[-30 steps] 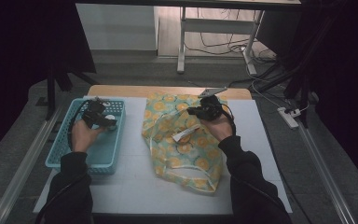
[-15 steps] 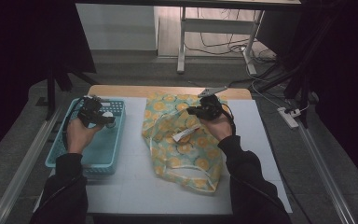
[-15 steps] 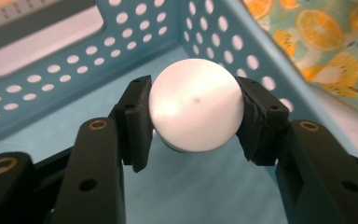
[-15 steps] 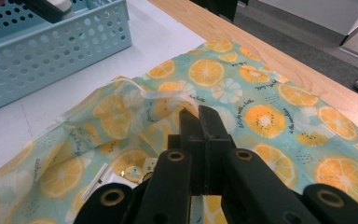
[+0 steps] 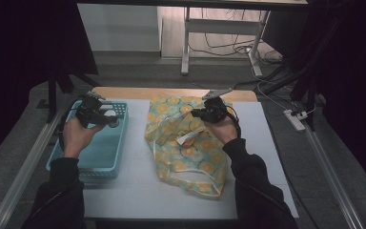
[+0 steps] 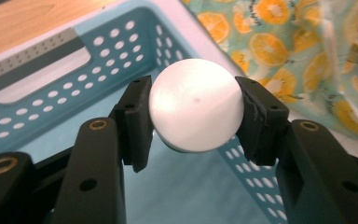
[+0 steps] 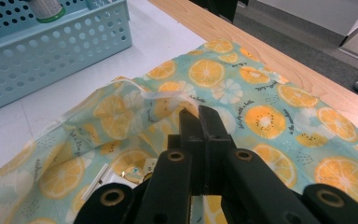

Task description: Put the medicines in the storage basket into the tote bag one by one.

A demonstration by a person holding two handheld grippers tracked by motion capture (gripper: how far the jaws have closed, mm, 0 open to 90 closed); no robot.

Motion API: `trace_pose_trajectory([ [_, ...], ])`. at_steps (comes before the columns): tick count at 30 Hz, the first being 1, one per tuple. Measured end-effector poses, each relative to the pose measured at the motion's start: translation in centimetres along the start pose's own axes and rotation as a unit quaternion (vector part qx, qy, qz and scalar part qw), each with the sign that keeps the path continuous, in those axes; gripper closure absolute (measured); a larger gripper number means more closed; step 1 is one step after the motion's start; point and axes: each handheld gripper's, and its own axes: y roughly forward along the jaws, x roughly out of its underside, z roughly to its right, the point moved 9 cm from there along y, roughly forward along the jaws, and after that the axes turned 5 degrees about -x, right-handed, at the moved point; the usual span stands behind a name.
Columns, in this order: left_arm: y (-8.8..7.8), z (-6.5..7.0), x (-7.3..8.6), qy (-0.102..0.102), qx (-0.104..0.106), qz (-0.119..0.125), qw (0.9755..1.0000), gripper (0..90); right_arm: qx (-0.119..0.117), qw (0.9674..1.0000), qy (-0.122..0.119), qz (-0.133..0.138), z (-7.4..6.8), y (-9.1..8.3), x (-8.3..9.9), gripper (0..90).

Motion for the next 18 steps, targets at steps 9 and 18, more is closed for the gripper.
trace_pose_trajectory([
  [9,-1.0,3.1,-1.5,0.028,0.033,0.025,0.9987,50.6,0.001,1.0,0.0,0.002,0.1,0.0,-0.1,90.0],
  [18,-0.4,7.3,-2.8,0.071,0.069,0.028,0.9947,50.5,0.002,1.0,0.001,0.003,0.1,-0.1,-0.2,90.0],
])
